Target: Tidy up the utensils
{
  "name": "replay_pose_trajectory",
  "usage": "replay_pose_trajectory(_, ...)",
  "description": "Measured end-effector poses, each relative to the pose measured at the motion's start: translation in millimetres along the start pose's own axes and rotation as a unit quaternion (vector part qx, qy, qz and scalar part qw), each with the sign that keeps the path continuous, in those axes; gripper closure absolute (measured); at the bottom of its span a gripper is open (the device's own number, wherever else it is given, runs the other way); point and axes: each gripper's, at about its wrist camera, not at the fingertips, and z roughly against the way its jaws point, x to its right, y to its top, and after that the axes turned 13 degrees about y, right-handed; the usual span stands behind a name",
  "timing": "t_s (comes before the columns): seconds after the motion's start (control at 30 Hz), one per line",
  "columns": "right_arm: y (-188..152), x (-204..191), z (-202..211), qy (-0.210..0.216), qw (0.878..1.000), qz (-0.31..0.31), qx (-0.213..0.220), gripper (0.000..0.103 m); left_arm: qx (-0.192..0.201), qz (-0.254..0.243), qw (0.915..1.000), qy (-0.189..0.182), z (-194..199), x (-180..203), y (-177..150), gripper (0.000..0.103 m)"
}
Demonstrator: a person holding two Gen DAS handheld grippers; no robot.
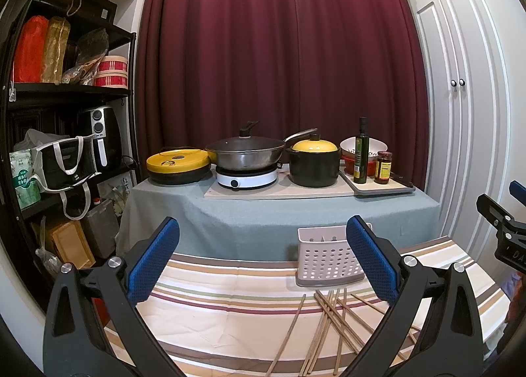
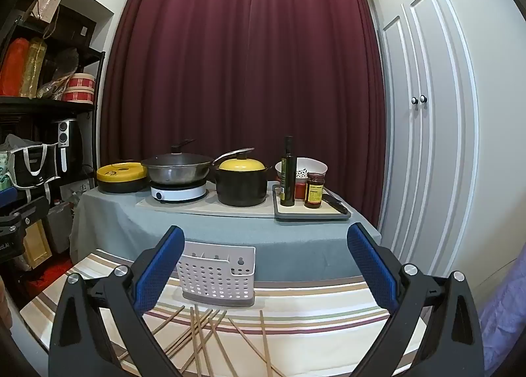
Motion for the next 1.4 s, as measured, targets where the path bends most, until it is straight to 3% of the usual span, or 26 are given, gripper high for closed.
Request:
replay_pose_trajectory(1.1, 0.4, 0.5, 1.1, -0.001, 1.000, 0.002, 0.002, 0.006, -0.001, 0.004, 1.0000, -0.001, -1.9, -1.8, -1.7, 0.004)
replay_pose_trajectory(1.13, 1.8, -5.2, -4.7, 0.014, 0.999, 0.005, 0.029, 0.006, -0.001, 0.004, 1.0000, -0.001, 1.7, 4.6, -3.9, 0.004)
replay_pose_trajectory(1.17, 0.5, 1.5, 1.7, -0.001, 1.000, 0.002, 0.002, 0.006, -0.001, 0.003, 1.0000, -0.001, 2.4, 5.2, -3.9, 0.004)
replay_pose_trajectory(1.4, 1.1, 1.7, 2.0, -0.001, 1.000, 0.002, 0.002, 0.006, -0.001, 0.004, 1.0000, -0.002, 0.7, 4.8, -4.3, 0.004)
